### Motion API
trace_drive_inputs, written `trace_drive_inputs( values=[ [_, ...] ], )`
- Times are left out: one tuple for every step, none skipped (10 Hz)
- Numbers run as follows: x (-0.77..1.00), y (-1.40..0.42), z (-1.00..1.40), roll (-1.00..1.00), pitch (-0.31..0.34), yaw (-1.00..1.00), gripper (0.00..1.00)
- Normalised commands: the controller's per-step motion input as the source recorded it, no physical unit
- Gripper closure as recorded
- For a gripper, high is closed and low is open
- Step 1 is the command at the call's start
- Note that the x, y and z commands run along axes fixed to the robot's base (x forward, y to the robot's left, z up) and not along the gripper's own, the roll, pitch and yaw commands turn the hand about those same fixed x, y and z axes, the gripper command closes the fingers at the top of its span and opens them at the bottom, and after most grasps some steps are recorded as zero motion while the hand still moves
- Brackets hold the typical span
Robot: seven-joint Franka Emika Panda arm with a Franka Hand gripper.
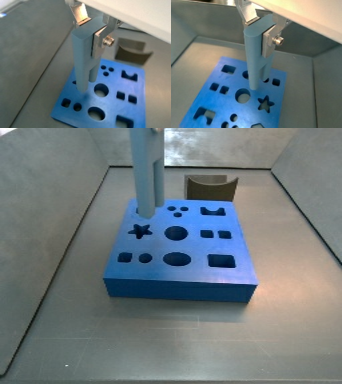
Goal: Insert the square-circle object.
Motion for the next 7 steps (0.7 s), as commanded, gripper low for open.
trace_drive_inputs(
  values=[
    [0.00,0.00,-0.35,-0.01,0.000,-1.00,1.00],
    [0.00,0.00,-0.35,-0.01,0.000,-1.00,1.00],
    [0.00,0.00,-0.36,-0.01,-0.007,-1.00,1.00],
    [0.00,-0.04,-0.21,0.00,0.000,-1.00,1.00],
    [0.00,-0.03,-0.20,0.00,0.000,-1.00,1.00],
    [0.00,-0.04,-0.08,0.03,0.000,-1.00,1.00],
    [-0.05,-0.14,0.00,0.06,0.000,-0.92,1.00]
  ],
)
